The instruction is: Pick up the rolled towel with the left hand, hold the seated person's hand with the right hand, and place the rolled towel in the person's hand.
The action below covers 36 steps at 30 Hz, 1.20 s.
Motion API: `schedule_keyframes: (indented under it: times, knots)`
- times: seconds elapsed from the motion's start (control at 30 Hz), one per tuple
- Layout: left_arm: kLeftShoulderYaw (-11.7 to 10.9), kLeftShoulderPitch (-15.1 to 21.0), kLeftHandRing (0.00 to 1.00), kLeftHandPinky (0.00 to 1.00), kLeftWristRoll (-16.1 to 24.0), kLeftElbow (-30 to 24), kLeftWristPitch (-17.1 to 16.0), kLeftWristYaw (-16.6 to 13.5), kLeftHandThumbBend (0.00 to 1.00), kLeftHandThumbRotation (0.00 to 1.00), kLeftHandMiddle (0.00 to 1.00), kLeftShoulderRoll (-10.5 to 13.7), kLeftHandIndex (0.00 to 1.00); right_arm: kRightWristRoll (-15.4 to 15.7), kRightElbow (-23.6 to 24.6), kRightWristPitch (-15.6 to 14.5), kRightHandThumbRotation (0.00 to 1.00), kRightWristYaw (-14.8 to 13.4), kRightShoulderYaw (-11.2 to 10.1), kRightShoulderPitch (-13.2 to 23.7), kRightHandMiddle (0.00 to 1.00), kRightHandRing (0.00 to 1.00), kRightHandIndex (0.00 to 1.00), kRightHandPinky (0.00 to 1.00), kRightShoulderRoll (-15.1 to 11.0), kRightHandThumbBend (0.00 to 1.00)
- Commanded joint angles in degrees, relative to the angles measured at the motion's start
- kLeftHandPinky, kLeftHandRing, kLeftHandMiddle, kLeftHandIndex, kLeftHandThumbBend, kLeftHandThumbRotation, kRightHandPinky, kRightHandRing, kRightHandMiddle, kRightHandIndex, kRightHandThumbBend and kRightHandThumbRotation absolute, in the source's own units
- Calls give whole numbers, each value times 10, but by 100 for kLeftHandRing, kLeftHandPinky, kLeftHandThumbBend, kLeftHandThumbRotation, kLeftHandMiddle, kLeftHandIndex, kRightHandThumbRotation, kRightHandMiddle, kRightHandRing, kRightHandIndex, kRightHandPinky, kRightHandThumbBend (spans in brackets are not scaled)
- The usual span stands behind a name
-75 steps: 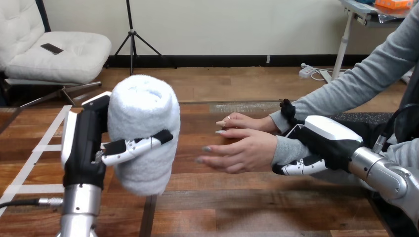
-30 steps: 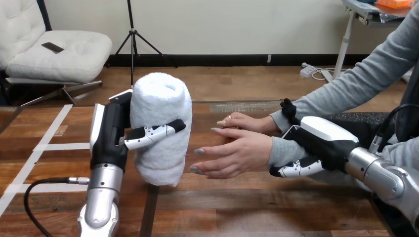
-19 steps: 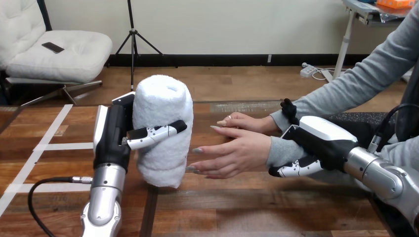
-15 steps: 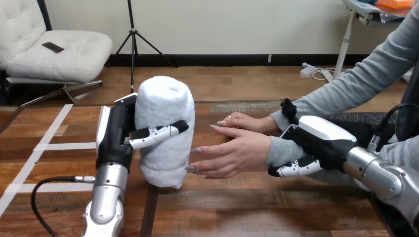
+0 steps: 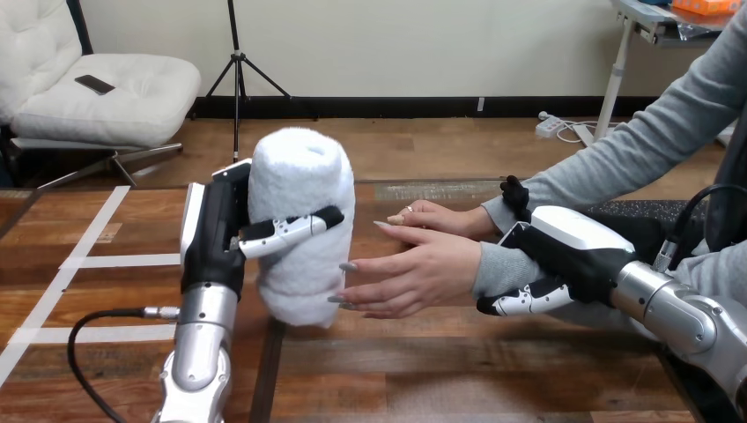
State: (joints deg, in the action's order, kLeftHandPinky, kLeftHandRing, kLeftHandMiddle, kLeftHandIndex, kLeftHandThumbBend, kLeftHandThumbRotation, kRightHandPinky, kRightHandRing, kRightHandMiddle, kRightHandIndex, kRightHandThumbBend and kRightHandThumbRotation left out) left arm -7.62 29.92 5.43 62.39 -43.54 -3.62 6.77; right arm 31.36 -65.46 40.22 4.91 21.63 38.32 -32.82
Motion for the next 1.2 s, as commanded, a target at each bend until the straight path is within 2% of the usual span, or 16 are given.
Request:
schedule_keyframes:
  times: [0.0, 0.2, 0.43, 0.73, 0.9, 1.17]
  knots:
    - [2, 82, 36, 33, -7, -3, -35, -8, 57, 0, 39, -6, 40, -24, 14, -11, 40, 0, -27, 48, 25, 20, 24, 17, -3, 56]
    - [-4, 84, 36, 33, -24, 2, -36, 4, 57, 0, 39, -16, 40, -23, 11, -5, 39, -3, -26, 51, 27, 22, 26, 19, 0, 56]
    - [-3, 88, 36, 33, -22, 6, -40, -3, 57, 0, 40, -21, 40, -19, 6, -2, 38, -10, -23, 57, 26, 21, 25, 19, 6, 57]
    - [1, 91, 36, 34, -17, 6, -41, -10, 57, 0, 40, -30, 41, -18, 4, -6, 43, -8, -22, 64, 24, 20, 24, 17, 13, 58]
    - [2, 94, 36, 34, -14, 8, -41, -15, 57, 0, 40, -34, 41, -21, 3, -5, 41, -6, -23, 66, 23, 19, 23, 16, 17, 58]
    - [0, 99, 36, 34, -22, 9, -38, -6, 56, 0, 41, -46, 41, -20, 0, -9, 40, -8, -22, 74, 22, 18, 22, 15, 23, 59]
